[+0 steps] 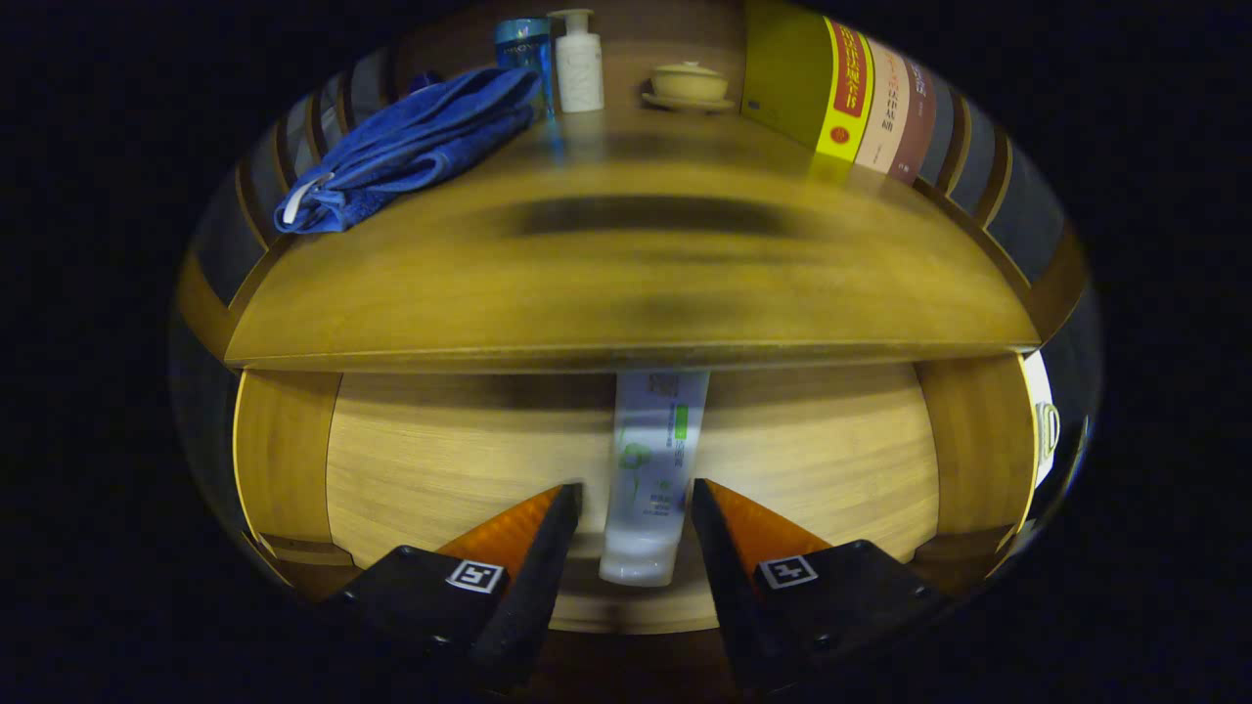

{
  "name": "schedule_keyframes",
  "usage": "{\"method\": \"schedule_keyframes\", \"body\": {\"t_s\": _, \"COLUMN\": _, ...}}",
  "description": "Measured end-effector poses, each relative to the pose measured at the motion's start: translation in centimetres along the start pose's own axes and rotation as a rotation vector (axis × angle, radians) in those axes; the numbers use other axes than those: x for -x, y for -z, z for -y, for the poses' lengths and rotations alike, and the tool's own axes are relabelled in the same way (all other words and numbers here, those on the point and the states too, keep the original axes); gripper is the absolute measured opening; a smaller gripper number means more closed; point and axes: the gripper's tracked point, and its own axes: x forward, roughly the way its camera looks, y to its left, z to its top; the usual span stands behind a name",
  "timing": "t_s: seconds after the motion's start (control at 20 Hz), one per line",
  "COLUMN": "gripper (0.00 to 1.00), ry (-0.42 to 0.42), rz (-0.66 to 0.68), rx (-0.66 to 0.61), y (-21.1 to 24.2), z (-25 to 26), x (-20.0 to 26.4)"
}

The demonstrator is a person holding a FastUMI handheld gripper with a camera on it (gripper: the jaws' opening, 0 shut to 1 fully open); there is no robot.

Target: Pull open the drawer, take out the items inside it, and place them on the countertop above the cabinet.

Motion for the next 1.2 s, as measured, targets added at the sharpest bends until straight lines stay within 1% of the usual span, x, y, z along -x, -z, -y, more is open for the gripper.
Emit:
{"method": "schedule_keyframes", "body": {"t_s": 0.05, "gripper": 0.78, "ry": 0.001, "rz": -0.005, "rx": -0.006, "y": 0.1, "z": 0.0, "x": -0.1}}
{"method": "schedule_keyframes", "body": {"t_s": 0.1, "gripper": 0.78, "ry": 0.007, "rz": -0.010, "rx": -0.006, "y": 0.1, "z": 0.3, "x": -0.2}}
{"method": "schedule_keyframes", "body": {"t_s": 0.15, "gripper": 0.71, "ry": 0.017, "rz": -0.016, "rx": -0.012, "y": 0.2, "z": 0.8, "x": -0.4}}
{"method": "schedule_keyframes", "body": {"t_s": 0.25, "gripper": 0.56, "ry": 0.002, "rz": -0.014, "rx": -0.031, "y": 0.2, "z": 0.5, "x": 0.0}}
{"method": "schedule_keyframes", "body": {"t_s": 0.35, "gripper": 0.51, "ry": -0.010, "rz": 0.010, "rx": -0.044, "y": -0.1, "z": 0.3, "x": 0.1}}
{"method": "schedule_keyframes", "body": {"t_s": 0.45, "gripper": 0.47, "ry": -0.043, "rz": 0.034, "rx": -0.053, "y": -0.3, "z": -0.2, "x": 1.3}}
{"method": "schedule_keyframes", "body": {"t_s": 0.7, "gripper": 0.47, "ry": -0.118, "rz": 0.072, "rx": -0.027, "y": -0.6, "z": -1.2, "x": 6.2}}
{"method": "schedule_keyframes", "body": {"t_s": 0.85, "gripper": 0.47, "ry": -0.162, "rz": 0.072, "rx": -0.037, "y": -0.3, "z": -1.7, "x": 9.0}}
{"method": "schedule_keyframes", "body": {"t_s": 0.95, "gripper": 0.47, "ry": -0.171, "rz": 0.071, "rx": -0.023, "y": 0.0, "z": -1.5, "x": 10.6}}
{"method": "schedule_keyframes", "body": {"t_s": 1.2, "gripper": 0.47, "ry": -0.162, "rz": 0.096, "rx": 0.009, "y": 0.4, "z": -0.9, "x": 14.0}}
